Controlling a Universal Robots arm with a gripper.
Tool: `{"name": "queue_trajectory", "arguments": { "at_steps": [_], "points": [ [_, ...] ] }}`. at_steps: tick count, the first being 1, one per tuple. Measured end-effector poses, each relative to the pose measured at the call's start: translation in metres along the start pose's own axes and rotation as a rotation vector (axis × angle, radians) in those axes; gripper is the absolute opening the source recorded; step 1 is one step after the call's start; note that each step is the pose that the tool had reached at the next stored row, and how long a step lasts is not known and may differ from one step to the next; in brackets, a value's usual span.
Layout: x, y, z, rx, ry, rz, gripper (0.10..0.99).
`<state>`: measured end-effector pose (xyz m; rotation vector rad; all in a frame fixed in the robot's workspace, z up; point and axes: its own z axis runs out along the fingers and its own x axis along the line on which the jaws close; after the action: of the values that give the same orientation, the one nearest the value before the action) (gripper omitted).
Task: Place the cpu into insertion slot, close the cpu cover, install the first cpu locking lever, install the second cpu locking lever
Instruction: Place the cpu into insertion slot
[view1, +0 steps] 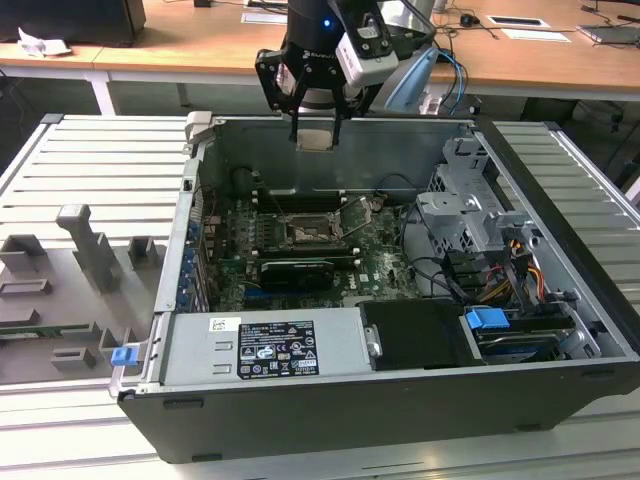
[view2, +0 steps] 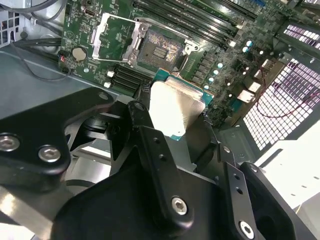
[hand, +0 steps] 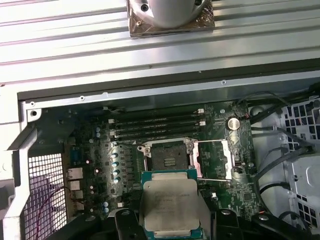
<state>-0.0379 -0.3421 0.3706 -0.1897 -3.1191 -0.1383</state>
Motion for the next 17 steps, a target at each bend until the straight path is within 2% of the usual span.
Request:
{"name": "queue_trajectory", "arguments": {
  "at_steps": [17],
  "points": [
    [0.0, 0.0, 0.0001, 0.003, -0.0056, 0.058, 0.529]
  ]
}}
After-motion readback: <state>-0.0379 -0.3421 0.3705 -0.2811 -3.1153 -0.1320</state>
